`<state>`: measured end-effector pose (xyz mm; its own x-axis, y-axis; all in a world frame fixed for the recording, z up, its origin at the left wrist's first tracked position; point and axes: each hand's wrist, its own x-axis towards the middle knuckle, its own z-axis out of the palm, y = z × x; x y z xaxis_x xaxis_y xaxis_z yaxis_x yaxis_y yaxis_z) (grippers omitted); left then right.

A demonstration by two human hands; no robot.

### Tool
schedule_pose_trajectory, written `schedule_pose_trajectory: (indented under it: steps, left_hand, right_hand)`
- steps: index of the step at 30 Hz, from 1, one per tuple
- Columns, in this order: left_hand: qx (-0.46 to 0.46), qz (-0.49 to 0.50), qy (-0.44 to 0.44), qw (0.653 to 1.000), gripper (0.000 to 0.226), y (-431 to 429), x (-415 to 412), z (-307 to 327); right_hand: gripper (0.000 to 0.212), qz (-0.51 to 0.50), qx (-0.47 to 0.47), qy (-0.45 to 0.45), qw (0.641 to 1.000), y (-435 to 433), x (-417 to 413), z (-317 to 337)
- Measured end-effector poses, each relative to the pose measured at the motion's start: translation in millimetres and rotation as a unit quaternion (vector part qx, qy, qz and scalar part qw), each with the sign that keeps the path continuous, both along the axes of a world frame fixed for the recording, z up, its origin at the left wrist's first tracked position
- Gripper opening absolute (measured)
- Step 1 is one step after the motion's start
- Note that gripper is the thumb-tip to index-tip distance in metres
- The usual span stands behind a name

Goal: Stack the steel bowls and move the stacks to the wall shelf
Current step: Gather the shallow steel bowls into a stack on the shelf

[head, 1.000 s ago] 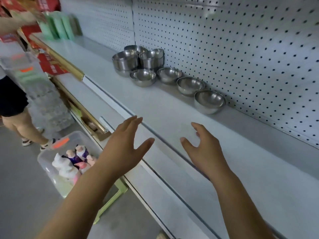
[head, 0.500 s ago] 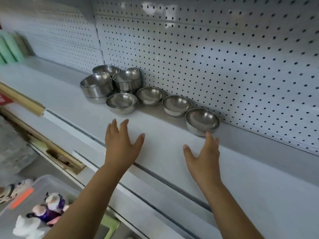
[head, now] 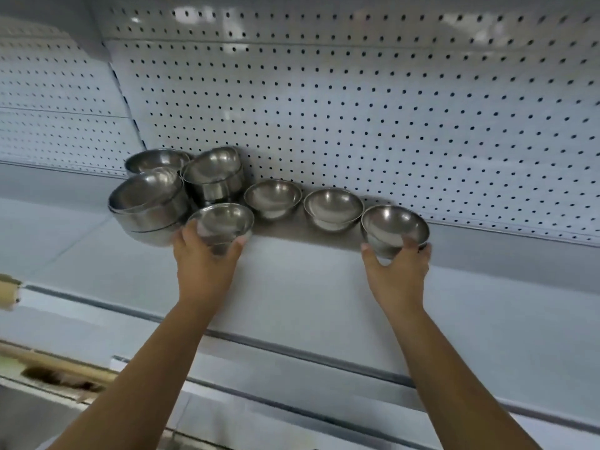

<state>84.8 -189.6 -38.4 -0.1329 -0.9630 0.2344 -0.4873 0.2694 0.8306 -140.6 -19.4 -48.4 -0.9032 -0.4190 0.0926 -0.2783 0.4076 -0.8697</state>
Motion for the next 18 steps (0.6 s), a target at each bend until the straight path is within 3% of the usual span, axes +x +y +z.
schedule_pose_trajectory:
  steps: [7, 12, 18]
  left_hand:
    - [0.012, -0.019, 0.072, 0.997, 0.101, -1, 7, -8]
    - [0.031, -0.035, 0.124, 0.991, 0.089, -8, 10, -10]
    - [0.081, -0.064, 0.192, 0.976, 0.068, -9, 10, -9]
  right_hand:
    - [0.057, -0.060, -0.050, 0.043, 0.996, 1, 0, -10]
    - [0.047, -0.070, -0.112, 0.066, 0.989, 4, 6, -7]
    - [0.048, 0.014, -0.157, 0.151, 0.976, 5, 30, 4]
